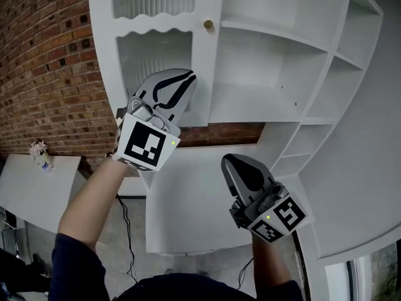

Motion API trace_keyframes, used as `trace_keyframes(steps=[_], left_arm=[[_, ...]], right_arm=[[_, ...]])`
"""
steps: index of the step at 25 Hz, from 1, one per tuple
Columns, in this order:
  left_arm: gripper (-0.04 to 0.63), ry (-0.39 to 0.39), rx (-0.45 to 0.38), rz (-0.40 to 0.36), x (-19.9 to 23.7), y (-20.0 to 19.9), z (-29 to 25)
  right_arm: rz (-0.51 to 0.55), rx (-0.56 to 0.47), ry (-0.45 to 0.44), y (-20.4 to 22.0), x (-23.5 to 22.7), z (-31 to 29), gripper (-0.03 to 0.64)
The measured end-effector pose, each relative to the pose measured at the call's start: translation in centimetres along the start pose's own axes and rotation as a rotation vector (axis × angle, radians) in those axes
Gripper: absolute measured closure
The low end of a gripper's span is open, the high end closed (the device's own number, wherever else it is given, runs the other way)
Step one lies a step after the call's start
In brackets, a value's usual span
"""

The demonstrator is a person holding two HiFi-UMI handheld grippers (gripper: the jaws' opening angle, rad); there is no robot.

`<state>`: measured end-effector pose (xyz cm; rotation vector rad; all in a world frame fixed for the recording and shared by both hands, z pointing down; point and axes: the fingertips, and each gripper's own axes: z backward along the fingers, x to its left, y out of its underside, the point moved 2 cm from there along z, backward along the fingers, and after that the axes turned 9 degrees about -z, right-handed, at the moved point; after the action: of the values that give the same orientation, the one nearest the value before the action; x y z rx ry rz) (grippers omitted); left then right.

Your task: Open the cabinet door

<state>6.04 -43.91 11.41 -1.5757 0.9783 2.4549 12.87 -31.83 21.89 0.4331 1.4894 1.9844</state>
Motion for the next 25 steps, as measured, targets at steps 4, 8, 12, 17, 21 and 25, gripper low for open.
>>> trace_keyframes(steps=[4, 8, 12, 17, 21, 25], left_arm=[[0.531, -0.008, 0.017, -0.09, 1.7, -0.8, -2.2], [0.494, -0.036, 0.04, -0.152, 3.6, -1.2, -4.1], [0.468, -0.043, 0.066, -0.199, 5.2, -1.2, -5.7], [0.442, -0.027, 0.103, -0.288, 6.2, -1.3, -7.4], [0.44, -0.019, 0.123, -0.325, 6.6, -1.4, -8.6], [0.44, -0.013, 0.141, -0.338, 6.8, -1.5, -9.4]], right_arm=[[-0.002, -0.004, 0.008, -0.3, -0.7, 0.3, 0.591], [-0.008, -0.016, 0.011, -0.6, -1.3, 0.6, 0.591], [-0.011, -0.021, 0.011, -0.7, -1.7, 0.8, 0.591], [-0.014, -0.023, 0.016, -0.7, -2.2, 1.6, 0.591], [-0.018, -0.021, 0.025, -0.7, -2.6, 2.1, 0.591], [-0.018, -0.02, 0.031, -0.7, -2.9, 2.6, 0.591]])
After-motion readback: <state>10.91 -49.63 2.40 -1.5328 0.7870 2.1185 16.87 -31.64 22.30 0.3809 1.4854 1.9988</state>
